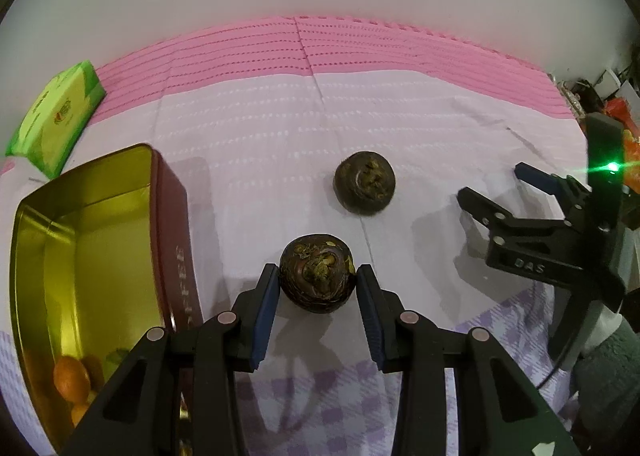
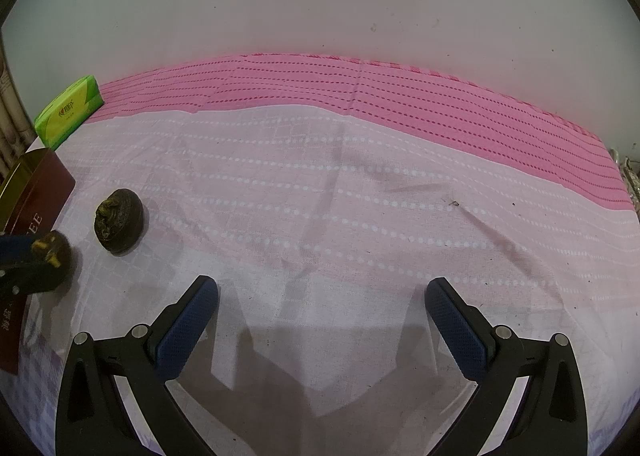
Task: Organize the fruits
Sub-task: 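Carry the dark brown fruit into the tray and open the left gripper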
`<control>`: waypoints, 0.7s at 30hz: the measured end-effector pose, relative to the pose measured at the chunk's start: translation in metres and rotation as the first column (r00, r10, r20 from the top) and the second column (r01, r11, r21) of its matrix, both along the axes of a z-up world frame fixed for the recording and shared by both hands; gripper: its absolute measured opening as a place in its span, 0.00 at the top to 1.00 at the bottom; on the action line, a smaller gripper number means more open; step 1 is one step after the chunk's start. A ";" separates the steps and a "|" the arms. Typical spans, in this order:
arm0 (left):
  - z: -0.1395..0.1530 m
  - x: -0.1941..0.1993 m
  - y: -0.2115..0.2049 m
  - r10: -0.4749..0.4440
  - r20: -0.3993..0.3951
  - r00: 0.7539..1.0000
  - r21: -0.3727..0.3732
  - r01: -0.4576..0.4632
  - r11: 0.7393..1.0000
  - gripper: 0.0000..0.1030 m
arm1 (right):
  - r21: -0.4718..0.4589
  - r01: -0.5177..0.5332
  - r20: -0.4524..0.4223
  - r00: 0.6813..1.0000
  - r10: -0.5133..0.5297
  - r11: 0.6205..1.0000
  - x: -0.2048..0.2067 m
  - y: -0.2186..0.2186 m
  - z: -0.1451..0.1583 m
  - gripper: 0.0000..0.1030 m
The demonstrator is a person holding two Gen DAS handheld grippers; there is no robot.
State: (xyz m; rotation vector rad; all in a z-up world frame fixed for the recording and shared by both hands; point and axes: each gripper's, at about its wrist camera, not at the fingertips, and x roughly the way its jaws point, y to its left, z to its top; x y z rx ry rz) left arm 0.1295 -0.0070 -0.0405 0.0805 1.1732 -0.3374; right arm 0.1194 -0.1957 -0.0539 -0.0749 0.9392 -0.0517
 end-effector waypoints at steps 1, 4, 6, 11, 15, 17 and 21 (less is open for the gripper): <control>0.002 -0.003 0.001 0.005 0.002 1.000 0.000 -0.005 1.000 0.65 | 0.000 0.000 0.000 1.000 0.000 1.000 0.000 0.000 0.000 0.00; 0.008 -0.013 0.003 0.020 0.007 1.000 -0.008 -0.019 1.000 0.65 | 0.000 0.000 0.000 1.000 0.000 1.000 0.000 0.000 0.000 0.00; 0.013 -0.019 0.005 0.032 0.014 0.999 -0.003 -0.032 0.999 0.65 | 0.000 0.000 0.000 1.000 0.000 1.000 0.000 0.000 0.000 0.00; 0.029 -0.035 0.015 0.067 0.039 0.997 -0.015 -0.066 0.998 0.65 | 0.000 0.000 0.000 1.000 0.000 1.000 0.000 0.000 0.001 0.00; 0.041 -0.045 0.027 0.102 0.053 0.993 -0.031 -0.100 0.994 0.65 | 0.000 0.000 0.000 1.000 0.000 1.000 0.000 0.000 0.001 0.00; 0.048 -0.050 0.035 0.125 0.063 0.990 -0.034 -0.123 0.992 0.65 | 0.000 0.000 0.000 1.000 0.000 1.000 0.000 0.000 0.001 0.00; 0.059 -0.056 0.056 0.177 0.065 0.982 -0.050 -0.174 0.983 0.65 | 0.000 0.000 0.000 1.000 0.000 1.000 0.000 0.000 0.001 0.00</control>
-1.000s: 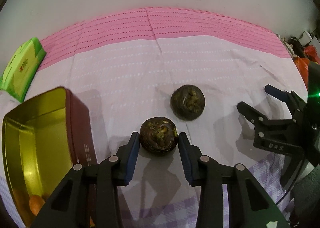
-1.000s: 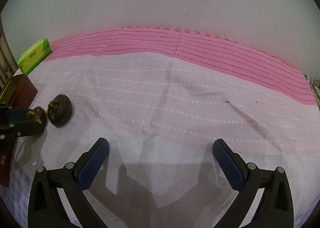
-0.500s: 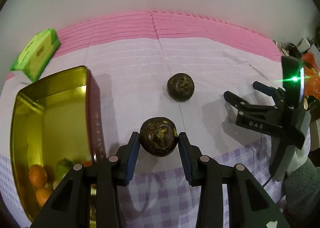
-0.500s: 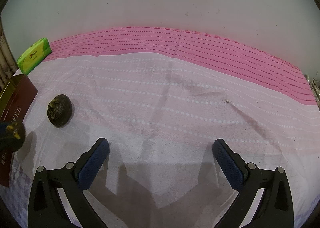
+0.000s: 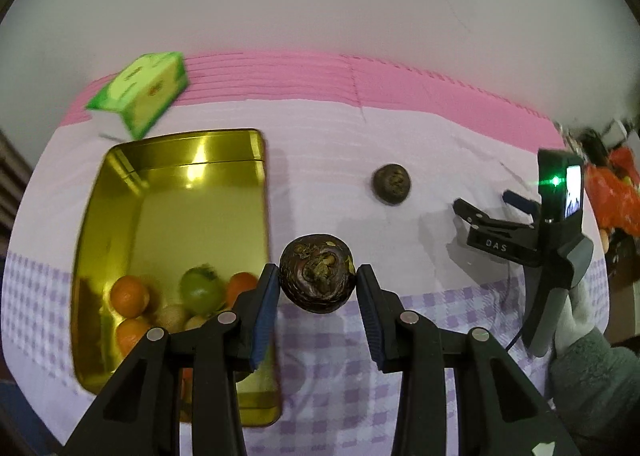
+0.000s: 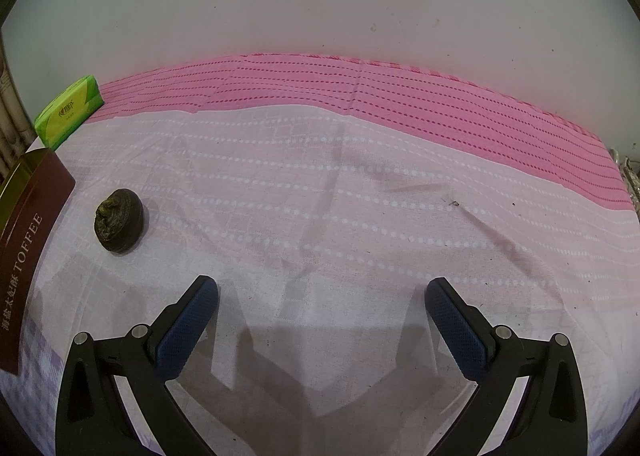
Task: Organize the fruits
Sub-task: 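Carry the dark brown fruit into the tray and open the left gripper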
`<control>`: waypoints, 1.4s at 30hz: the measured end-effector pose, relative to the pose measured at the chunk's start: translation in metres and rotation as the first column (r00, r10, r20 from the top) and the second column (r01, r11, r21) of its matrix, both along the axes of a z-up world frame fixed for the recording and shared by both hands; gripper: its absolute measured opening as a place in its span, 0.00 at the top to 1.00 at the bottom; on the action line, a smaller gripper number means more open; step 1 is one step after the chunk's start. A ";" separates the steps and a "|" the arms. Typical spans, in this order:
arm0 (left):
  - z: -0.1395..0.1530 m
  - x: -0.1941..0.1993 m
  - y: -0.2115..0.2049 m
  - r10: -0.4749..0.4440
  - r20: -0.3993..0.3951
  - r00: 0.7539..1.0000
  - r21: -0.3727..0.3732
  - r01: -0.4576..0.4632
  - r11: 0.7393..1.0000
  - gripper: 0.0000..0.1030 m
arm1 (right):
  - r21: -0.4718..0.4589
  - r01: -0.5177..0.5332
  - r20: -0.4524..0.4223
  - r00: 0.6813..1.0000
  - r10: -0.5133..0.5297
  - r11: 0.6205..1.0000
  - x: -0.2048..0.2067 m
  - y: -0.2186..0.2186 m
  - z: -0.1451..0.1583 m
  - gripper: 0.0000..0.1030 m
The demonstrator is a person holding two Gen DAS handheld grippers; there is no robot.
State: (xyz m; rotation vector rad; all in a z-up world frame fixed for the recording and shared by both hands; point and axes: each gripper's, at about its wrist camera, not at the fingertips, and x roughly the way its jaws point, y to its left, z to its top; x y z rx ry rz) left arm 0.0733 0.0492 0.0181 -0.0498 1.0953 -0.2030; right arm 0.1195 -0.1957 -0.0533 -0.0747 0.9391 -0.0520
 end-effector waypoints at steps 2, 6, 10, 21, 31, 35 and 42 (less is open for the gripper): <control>0.005 -0.002 0.012 0.028 0.006 1.000 -0.005 -0.028 1.000 0.65 | 0.000 0.000 0.000 1.000 0.000 1.000 0.000 0.000 0.000 0.00; 0.012 -0.007 0.035 0.082 0.021 0.996 0.006 -0.082 0.997 0.65 | 0.000 0.000 0.000 1.000 0.000 1.000 0.000 0.000 0.000 0.00; 0.011 -0.009 0.061 0.143 0.019 0.990 0.014 -0.143 0.990 0.65 | 0.000 0.000 0.000 1.000 0.000 1.000 0.000 0.000 0.000 0.00; -0.003 -0.018 0.108 0.253 -0.004 0.967 0.032 -0.253 0.967 0.65 | 0.000 0.000 0.001 1.000 0.000 1.000 0.000 0.000 0.000 0.00; -0.022 -0.027 0.126 0.288 -0.052 0.956 0.038 -0.286 0.957 0.65 | 0.000 0.001 0.001 1.000 -0.001 1.000 -0.001 0.000 -0.001 0.00; -0.029 -0.027 0.124 0.281 -0.075 0.957 0.027 -0.280 0.960 0.65 | 0.000 0.001 0.001 1.000 -0.001 1.000 -0.001 0.000 -0.001 0.00; -0.035 -0.025 0.108 0.234 -0.088 0.968 0.023 -0.233 0.972 0.65 | 0.000 0.001 0.002 1.000 -0.001 1.000 -0.001 0.000 -0.001 0.00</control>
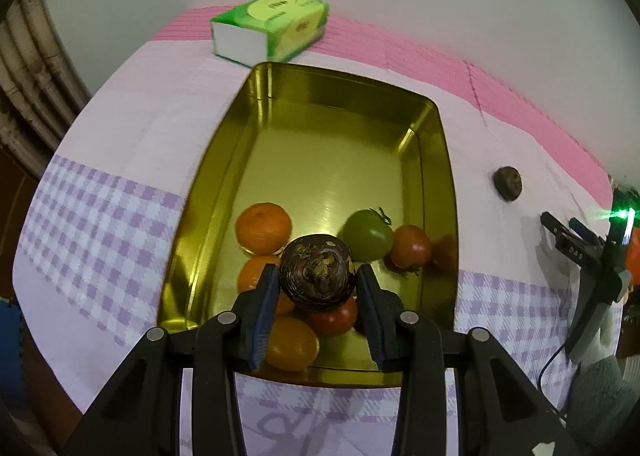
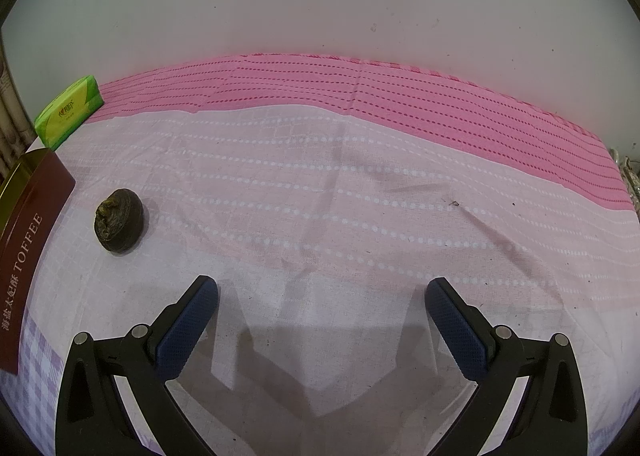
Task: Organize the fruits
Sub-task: 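Carry the dark brown fruit into the tray and open the left gripper, then move the right gripper to the last dark brown fruit and close on it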
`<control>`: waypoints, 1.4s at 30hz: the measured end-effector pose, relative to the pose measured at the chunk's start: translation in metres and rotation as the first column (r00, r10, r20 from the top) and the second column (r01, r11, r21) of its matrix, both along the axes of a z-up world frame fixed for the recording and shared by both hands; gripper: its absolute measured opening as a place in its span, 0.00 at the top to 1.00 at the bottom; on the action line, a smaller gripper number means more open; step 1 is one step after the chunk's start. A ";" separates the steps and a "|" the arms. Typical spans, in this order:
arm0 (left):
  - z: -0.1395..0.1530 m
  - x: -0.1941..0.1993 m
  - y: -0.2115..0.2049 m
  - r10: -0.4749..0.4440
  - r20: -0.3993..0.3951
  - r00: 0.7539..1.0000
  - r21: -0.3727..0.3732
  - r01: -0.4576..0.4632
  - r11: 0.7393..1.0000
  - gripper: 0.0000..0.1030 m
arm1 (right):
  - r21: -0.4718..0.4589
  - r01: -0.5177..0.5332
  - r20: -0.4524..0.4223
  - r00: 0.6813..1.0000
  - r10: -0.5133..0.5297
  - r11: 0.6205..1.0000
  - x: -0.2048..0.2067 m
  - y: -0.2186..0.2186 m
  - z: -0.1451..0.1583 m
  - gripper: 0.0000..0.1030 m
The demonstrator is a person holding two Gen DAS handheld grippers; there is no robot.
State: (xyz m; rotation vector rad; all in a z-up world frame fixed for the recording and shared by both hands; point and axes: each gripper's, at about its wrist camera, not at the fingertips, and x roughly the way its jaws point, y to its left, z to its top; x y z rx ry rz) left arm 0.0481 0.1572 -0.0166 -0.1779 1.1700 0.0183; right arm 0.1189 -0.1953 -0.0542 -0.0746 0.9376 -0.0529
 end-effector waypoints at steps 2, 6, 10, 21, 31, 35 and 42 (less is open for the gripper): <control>-0.003 0.000 -0.003 -0.011 -0.004 1.000 0.004 0.011 1.000 0.65 | 0.000 0.000 0.000 1.000 0.000 1.000 0.000 0.000 0.000 0.00; -0.010 -0.001 -0.007 -0.023 -0.016 1.000 0.001 0.023 1.000 0.65 | 0.000 0.000 0.000 1.000 0.000 1.000 0.000 0.000 0.000 0.00; -0.014 0.000 -0.010 -0.030 -0.022 0.999 0.004 0.030 1.000 0.65 | 0.000 0.000 0.000 1.000 0.000 1.000 0.000 0.000 0.000 0.00; -0.015 -0.003 -0.012 -0.042 -0.006 0.999 0.022 0.042 0.999 0.65 | 0.000 0.000 0.000 1.000 0.000 1.000 0.000 0.000 0.000 0.00; -0.015 -0.003 -0.013 -0.040 -0.005 0.999 0.017 0.040 0.999 0.63 | 0.001 0.003 0.001 1.000 -0.003 1.000 -0.001 -0.001 0.000 0.00; -0.011 -0.004 -0.012 -0.032 -0.001 0.999 0.035 0.032 0.999 0.48 | 0.004 -0.002 0.001 1.000 0.002 1.000 -0.001 -0.001 0.000 0.00; 0.016 -0.014 0.003 0.005 0.088 0.996 0.043 -0.009 0.999 0.23 | 0.000 0.001 -0.010 1.000 -0.001 1.000 -0.001 0.001 0.001 0.00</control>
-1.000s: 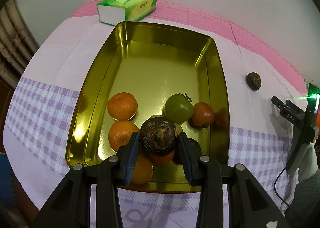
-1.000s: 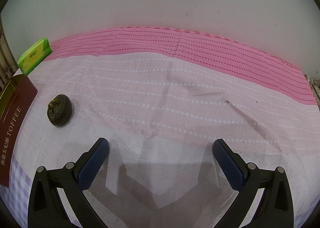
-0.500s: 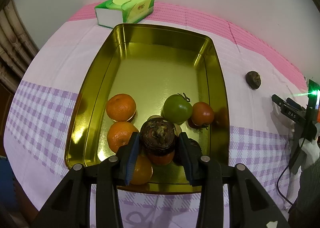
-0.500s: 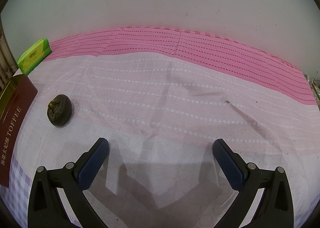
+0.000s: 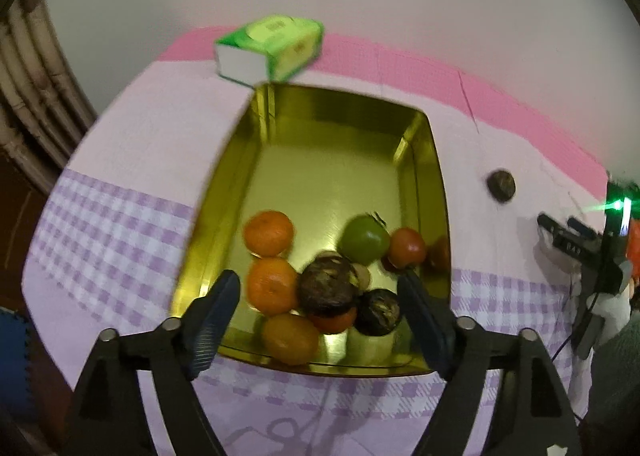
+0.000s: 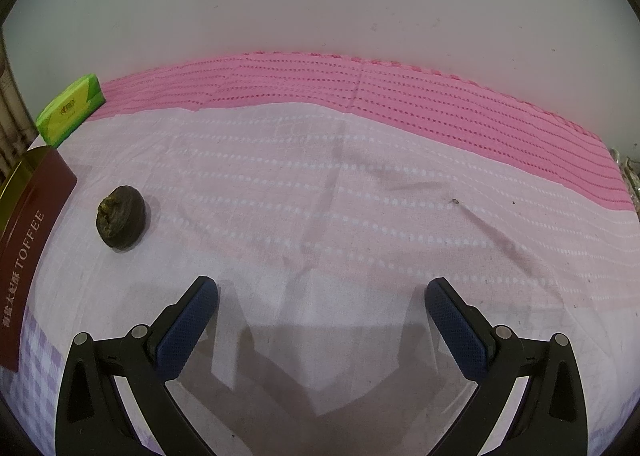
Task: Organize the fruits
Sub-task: 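Move the right gripper to the last dark brown fruit and close on it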
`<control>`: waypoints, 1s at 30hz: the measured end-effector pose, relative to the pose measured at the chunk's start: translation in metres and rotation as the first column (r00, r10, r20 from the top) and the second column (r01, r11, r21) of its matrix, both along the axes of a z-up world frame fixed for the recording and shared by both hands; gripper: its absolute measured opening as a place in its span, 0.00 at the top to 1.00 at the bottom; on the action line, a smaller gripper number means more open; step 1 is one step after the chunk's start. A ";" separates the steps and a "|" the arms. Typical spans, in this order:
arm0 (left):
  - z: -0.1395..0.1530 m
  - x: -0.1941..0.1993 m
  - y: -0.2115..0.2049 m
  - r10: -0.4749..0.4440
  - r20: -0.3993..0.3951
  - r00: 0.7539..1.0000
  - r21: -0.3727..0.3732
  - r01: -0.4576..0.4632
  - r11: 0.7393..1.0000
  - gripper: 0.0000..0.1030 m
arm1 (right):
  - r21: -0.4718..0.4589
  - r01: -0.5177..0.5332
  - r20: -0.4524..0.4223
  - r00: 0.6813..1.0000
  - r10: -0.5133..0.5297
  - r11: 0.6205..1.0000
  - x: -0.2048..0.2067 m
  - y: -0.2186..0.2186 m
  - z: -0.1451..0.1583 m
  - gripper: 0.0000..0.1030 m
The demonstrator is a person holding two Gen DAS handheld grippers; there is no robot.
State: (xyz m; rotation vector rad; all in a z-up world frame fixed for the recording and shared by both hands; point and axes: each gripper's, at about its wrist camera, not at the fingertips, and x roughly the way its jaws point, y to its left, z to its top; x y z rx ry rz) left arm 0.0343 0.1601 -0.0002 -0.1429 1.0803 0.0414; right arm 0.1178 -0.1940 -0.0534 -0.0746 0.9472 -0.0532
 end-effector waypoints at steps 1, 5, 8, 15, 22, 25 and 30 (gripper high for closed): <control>0.005 -0.002 0.004 0.012 0.018 1.000 0.011 -0.012 1.000 0.22 | 0.000 -0.002 -0.003 1.000 0.002 1.000 0.000 0.001 0.000 0.00; 0.018 -0.011 0.023 0.065 0.063 0.996 0.053 -0.069 0.996 0.17 | 0.000 -0.002 -0.019 1.000 0.002 1.000 -0.001 0.002 0.000 0.00; 0.023 -0.017 0.036 0.101 0.078 0.992 0.067 -0.107 0.992 0.16 | -0.003 0.021 -0.020 1.000 -0.021 1.000 -0.002 0.004 0.001 0.01; 0.022 -0.030 0.057 0.179 0.080 0.981 0.090 -0.186 0.978 0.12 | -0.023 -0.047 0.042 0.998 0.048 0.999 -0.006 0.047 0.019 0.06; 0.021 -0.044 0.072 0.233 0.078 0.969 0.074 -0.239 0.968 0.08 | -0.044 -0.155 0.007 0.988 0.156 0.987 0.010 0.108 0.019 0.25; 0.021 -0.048 0.076 0.245 0.075 0.967 0.080 -0.250 0.965 0.08 | -0.018 -0.162 -0.021 0.987 0.161 0.987 0.019 0.118 0.010 0.31; 0.019 -0.055 0.083 0.257 0.064 0.964 0.071 -0.261 0.963 0.07 | -0.002 -0.157 -0.038 0.987 0.157 0.988 0.027 0.122 0.003 0.46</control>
